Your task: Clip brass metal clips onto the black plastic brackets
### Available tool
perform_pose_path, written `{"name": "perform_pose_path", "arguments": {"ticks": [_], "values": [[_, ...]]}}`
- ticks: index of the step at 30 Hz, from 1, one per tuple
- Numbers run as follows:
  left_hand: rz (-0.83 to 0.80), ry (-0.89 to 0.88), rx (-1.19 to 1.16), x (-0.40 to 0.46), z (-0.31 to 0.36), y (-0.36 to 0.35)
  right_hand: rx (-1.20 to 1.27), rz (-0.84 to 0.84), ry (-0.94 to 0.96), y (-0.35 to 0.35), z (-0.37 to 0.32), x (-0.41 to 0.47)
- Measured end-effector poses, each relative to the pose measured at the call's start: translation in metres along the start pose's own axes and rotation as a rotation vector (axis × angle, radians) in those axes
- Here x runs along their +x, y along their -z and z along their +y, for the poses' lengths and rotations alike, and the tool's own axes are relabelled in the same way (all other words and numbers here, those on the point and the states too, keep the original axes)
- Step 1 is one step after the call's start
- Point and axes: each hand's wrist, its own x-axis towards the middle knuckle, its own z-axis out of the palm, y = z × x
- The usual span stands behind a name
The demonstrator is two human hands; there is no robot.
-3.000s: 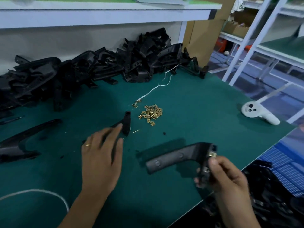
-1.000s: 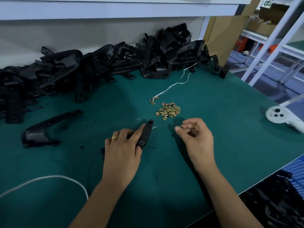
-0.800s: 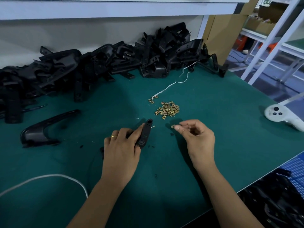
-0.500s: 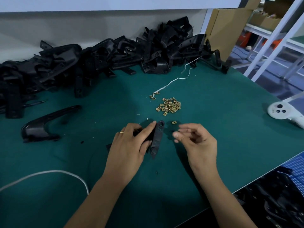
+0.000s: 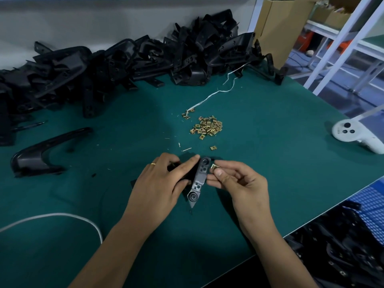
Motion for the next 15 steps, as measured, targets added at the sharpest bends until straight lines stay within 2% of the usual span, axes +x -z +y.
{"name": "perform_pose_path", "arguments": {"ticks": [12,15], "values": [[0.000,-0.042,-0.004,-0.0002,-0.0007,-0.0029,-0.048,-0.076,-0.080,0.0017,0.0020,0.0014],[0.005,-0.080,-0.038,0.0006,-0.0021,-0.0026,0.019,-0.147,-0.160,0.0082,-0.0011,0.0030]]}}
